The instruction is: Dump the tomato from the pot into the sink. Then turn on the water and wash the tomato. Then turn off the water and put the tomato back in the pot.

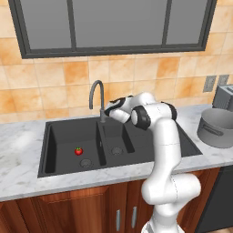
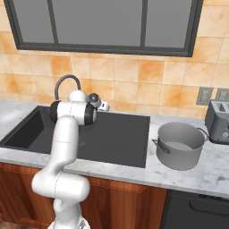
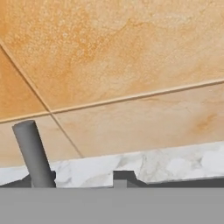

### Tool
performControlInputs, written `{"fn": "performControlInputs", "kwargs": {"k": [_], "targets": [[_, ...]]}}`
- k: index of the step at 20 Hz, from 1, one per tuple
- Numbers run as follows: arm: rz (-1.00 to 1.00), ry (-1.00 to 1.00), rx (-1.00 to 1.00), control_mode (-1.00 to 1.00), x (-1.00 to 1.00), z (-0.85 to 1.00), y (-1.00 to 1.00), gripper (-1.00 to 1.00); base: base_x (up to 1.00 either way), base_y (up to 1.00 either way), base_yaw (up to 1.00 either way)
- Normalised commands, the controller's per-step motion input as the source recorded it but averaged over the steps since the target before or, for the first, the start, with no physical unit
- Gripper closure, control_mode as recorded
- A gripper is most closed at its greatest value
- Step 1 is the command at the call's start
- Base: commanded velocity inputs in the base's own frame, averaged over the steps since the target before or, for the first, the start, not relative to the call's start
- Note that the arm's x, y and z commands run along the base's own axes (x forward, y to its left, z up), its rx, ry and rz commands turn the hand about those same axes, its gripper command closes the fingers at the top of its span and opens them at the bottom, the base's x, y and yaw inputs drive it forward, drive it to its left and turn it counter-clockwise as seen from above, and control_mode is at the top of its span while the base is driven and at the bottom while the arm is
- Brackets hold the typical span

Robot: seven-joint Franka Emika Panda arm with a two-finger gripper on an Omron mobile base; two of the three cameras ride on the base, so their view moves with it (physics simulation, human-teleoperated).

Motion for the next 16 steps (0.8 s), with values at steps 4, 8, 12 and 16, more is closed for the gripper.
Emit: {"fn": "performControlInputs", "kwargs": {"k": [4, 8, 12, 16], "targets": [[-0.19, 0.00, 0.00, -1.00, 0.14, 0.00, -0.72, 1.00, 0.00, 0.00, 0.00], [-0.19, 0.01, 0.01, -1.00, 0.15, 0.00, -0.79, 1.00, 0.00, 0.00, 0.00], [-0.17, 0.04, 0.05, -1.00, 0.21, 0.00, -0.81, 1.00, 0.00, 0.00, 0.00], [-0.14, 0.05, 0.08, -1.00, 0.19, 0.00, -0.79, 1.00, 0.00, 0.00, 0.00]]}}
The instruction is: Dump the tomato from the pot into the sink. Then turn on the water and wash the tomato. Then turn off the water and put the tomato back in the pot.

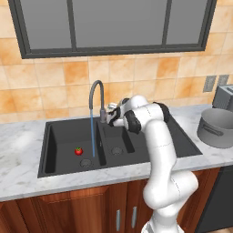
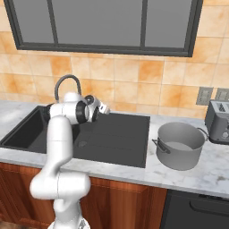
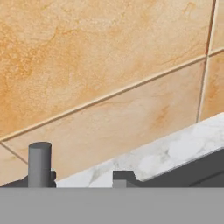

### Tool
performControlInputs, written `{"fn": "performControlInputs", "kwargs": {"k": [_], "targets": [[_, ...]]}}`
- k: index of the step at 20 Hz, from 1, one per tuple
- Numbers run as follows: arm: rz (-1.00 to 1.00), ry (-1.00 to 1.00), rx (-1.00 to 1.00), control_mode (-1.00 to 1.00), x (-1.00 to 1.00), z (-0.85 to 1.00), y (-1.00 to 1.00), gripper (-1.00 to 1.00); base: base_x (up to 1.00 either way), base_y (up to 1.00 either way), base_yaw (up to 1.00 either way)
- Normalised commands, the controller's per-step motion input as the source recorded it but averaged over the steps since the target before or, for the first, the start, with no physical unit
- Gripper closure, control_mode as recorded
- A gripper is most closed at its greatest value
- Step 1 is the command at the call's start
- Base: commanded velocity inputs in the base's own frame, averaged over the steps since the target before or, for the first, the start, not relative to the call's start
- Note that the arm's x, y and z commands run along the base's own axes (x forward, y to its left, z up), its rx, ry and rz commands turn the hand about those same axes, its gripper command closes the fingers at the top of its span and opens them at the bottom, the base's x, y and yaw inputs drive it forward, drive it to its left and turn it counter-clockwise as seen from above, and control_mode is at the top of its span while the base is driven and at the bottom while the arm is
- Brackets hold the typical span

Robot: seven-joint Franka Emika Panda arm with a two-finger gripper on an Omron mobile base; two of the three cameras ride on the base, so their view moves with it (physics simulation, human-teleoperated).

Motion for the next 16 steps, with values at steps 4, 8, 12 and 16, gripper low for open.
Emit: {"fn": "performControlInputs", "kwargs": {"k": [4, 8, 12, 16], "targets": [[-0.12, 0.05, 0.12, -1.00, 0.16, 0.00, -0.62, 1.00, 0.00, 0.00, 0.00], [-0.06, 0.04, 0.18, -1.00, 0.07, 0.00, -0.19, -1.00, 0.00, 0.00, 0.00], [-0.02, 0.00, 0.21, -1.00, 0.02, 0.26, -0.17, -1.00, 0.00, 0.00, 0.00], [0.00, 0.00, 0.23, -1.00, -0.03, 0.75, -0.33, -1.00, 0.00, 0.00, 0.00]]}}
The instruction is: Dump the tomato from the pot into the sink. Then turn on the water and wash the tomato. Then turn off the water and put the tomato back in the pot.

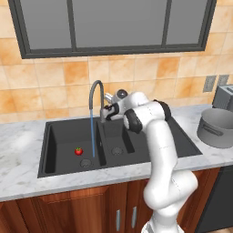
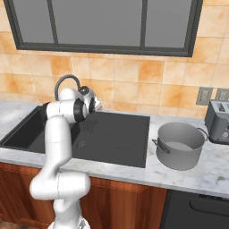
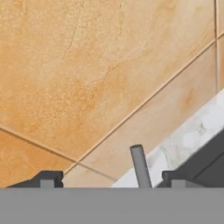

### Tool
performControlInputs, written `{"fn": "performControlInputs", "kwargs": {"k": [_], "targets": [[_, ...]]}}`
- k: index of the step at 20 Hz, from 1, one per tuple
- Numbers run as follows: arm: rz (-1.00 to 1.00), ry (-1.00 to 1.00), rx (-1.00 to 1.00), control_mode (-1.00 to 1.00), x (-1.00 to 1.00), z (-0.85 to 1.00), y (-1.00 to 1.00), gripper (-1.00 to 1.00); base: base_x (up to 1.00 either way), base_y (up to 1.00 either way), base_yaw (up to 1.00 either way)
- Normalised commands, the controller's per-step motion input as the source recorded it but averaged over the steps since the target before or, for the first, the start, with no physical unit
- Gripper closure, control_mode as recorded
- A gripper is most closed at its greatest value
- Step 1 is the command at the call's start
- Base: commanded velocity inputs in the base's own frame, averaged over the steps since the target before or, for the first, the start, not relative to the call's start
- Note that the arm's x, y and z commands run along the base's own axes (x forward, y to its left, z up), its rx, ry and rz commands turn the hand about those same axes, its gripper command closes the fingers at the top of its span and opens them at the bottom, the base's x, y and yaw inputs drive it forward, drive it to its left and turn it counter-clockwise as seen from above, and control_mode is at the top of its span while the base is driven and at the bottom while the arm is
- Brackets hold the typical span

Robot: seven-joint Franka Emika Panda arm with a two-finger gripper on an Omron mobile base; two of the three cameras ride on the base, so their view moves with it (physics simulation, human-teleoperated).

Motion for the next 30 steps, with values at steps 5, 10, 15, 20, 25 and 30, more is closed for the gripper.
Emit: {"fn": "performControlInputs", "kwargs": {"k": [5, 10, 15, 20, 25, 30], "targets": [[0.00, 0.00, 0.18, -1.00, -0.21, 0.73, -0.42, -1.00, 0.00, 0.00, 0.00], [-0.03, 0.01, 0.07, -1.00, -0.58, 0.31, -0.72, -1.00, 0.00, 0.00, 0.00], [0.00, 0.06, 0.01, -1.00, -0.51, -0.02, -0.57, -1.00, 0.00, 0.00, 0.00], [0.01, 0.01, 0.00, -1.00, -0.25, -0.30, -0.20, -1.00, 0.00, 0.00, 0.00], [0.09, 0.00, 0.00, -1.00, -0.07, -0.41, -0.01, -1.00, 0.00, 0.00, 0.00], [0.09, 0.00, 0.00, -1.00, 0.02, -0.35, 0.00, -1.00, 0.00, 0.00, 0.00]]}}
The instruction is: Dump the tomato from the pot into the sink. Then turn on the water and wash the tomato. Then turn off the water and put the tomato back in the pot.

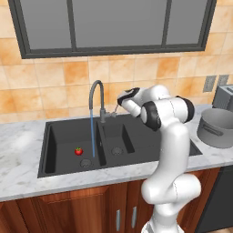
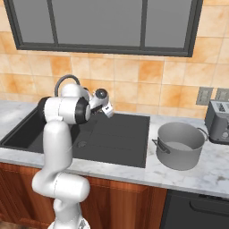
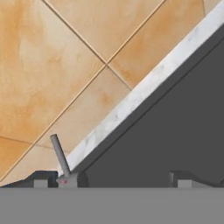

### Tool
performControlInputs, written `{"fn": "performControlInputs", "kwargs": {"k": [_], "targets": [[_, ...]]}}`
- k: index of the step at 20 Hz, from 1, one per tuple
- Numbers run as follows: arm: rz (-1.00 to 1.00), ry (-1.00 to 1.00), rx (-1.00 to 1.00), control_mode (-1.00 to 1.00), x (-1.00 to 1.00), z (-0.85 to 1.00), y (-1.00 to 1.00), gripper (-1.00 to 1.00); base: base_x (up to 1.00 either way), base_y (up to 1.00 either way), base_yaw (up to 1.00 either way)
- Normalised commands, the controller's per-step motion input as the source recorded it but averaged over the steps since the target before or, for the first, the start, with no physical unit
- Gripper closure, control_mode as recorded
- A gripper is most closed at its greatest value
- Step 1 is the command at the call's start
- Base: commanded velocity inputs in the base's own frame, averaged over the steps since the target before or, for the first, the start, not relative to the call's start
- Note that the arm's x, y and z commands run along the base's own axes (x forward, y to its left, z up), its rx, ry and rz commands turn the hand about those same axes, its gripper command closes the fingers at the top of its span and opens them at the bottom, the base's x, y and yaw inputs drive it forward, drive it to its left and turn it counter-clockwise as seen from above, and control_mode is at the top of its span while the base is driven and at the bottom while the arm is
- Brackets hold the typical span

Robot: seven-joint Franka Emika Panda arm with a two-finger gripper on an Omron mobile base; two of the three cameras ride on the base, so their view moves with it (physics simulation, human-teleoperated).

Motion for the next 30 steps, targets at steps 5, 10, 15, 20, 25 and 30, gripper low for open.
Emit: {"fn": "performControlInputs", "kwargs": {"k": [5, 10, 15, 20, 25, 30], "targets": [[0.07, 0.03, 0.00, -1.00, 0.04, -0.33, 0.00, -1.00, 0.00, 0.00, 0.00], [0.08, 0.02, -0.01, -1.00, 0.18, -0.18, 0.05, -1.00, 0.00, 0.00, 0.00], [0.03, 0.00, -0.03, -1.00, 0.37, 0.00, 0.22, -1.00, 0.00, 0.00, 0.00], [0.00, 0.03, -0.04, -1.00, 0.50, -0.01, 0.37, -1.00, 0.00, 0.00, 0.00], [0.00, 0.04, -0.06, -1.00, 0.56, -0.03, 0.19, -1.00, 0.00, 0.00, 0.00], [0.00, 0.04, -0.04, -1.00, 0.65, -0.07, 0.00, -1.00, 0.00, 0.00, 0.00]]}}
